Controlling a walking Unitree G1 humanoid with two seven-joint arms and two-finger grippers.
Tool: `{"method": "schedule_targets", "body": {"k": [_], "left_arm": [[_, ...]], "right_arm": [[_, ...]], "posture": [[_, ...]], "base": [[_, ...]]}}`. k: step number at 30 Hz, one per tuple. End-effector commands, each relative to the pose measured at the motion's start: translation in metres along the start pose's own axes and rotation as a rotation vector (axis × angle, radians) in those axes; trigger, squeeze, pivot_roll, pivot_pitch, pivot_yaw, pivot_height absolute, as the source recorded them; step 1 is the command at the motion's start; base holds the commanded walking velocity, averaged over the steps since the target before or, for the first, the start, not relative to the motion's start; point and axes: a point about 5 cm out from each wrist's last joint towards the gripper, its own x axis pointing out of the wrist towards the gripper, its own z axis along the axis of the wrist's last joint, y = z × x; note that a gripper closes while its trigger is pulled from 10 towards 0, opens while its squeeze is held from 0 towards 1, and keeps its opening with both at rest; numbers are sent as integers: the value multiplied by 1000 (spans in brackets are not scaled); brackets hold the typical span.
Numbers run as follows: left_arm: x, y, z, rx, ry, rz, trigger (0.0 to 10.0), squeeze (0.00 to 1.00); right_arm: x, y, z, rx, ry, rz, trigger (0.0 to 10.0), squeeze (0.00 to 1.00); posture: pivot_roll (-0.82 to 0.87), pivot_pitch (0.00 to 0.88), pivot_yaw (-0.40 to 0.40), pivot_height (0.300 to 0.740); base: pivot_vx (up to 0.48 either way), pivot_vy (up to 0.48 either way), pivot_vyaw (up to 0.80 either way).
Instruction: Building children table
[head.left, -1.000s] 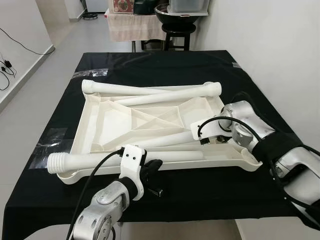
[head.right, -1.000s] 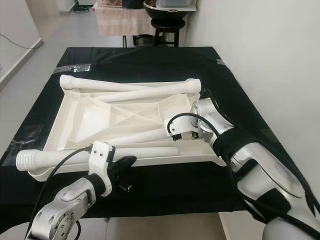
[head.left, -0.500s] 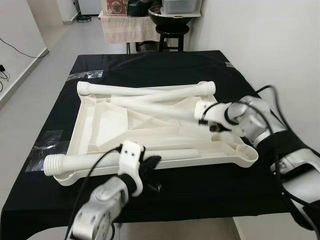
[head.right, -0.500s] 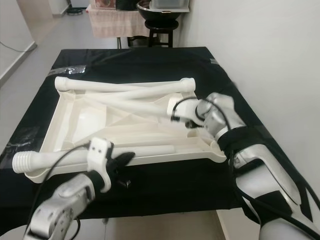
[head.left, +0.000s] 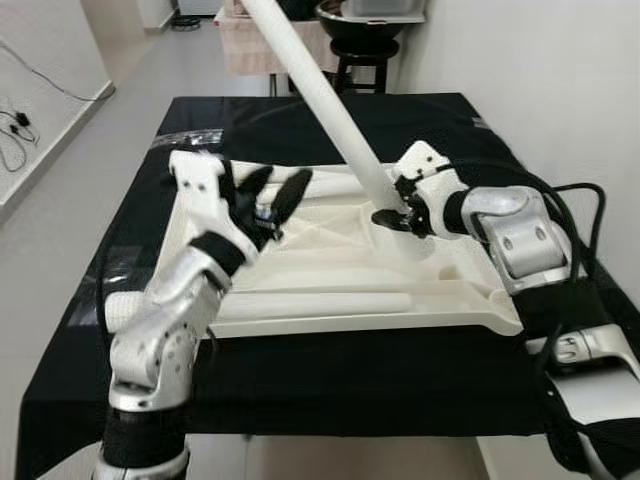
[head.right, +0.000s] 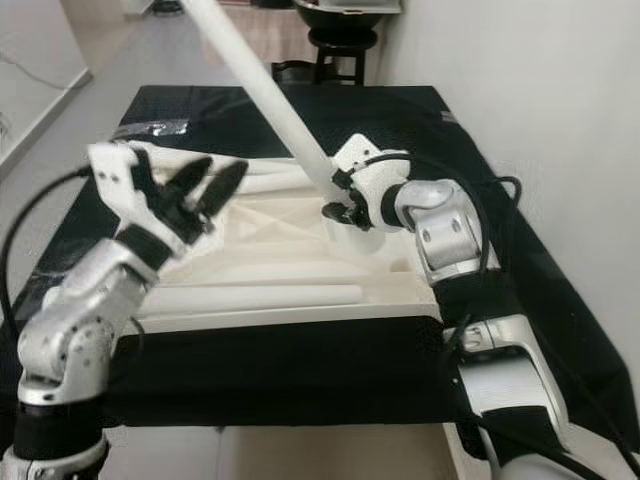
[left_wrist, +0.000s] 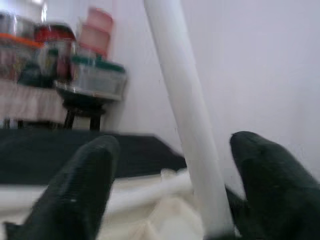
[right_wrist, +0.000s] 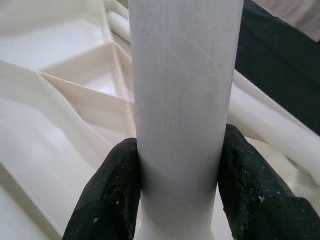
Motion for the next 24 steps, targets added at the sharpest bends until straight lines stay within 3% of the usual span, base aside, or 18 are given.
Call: {"method": "schedule_targets", "body": {"k": [1, 7, 8, 11, 14, 15, 16, 24], "left_arm": [[2, 1, 10, -19, -38, -17, 10000, 1000], [11, 6, 20, 8, -52, -32, 10000, 1000], [14, 10, 21, 17, -40, -20, 10000, 1000], [16, 12, 19, 2, -24, -8, 10000, 1000], [17, 13, 19, -9, -19, -8, 10000, 1000], [18, 12, 17, -19, -5, -22, 10000, 412], [19, 9, 15, -38, 9, -50, 10000, 0], [24, -2, 9, -66, 26, -109, 10000, 0]], "right_arm": [[-2, 4, 4, 25, -43, 5, 0, 0], [-4, 20, 13, 24, -118, 52, 0, 0], [-7, 33, 20, -16, -168, 119, 0, 0], [-11, 43, 24, -46, -194, 175, 0, 0], [-12, 46, 24, -51, -202, 192, 0, 0], [-14, 51, 26, -66, -214, 215, 0, 0], [-16, 55, 27, -89, -220, 236, 0, 0], [-18, 69, 28, -139, -217, 283, 0, 0]], "posture": [[-45, 50, 25, 740], [-45, 42, 32, 740], [-46, 37, 35, 740], [-48, 36, 37, 740], [-49, 35, 38, 740], [-49, 35, 38, 740], [-49, 35, 40, 740], [-54, 32, 47, 740]], "base": [[0, 0, 0], [0, 0, 0], [0, 0, 0], [0, 0, 0], [0, 0, 0], [0, 0, 0], [0, 0, 0], [0, 0, 0]]}}
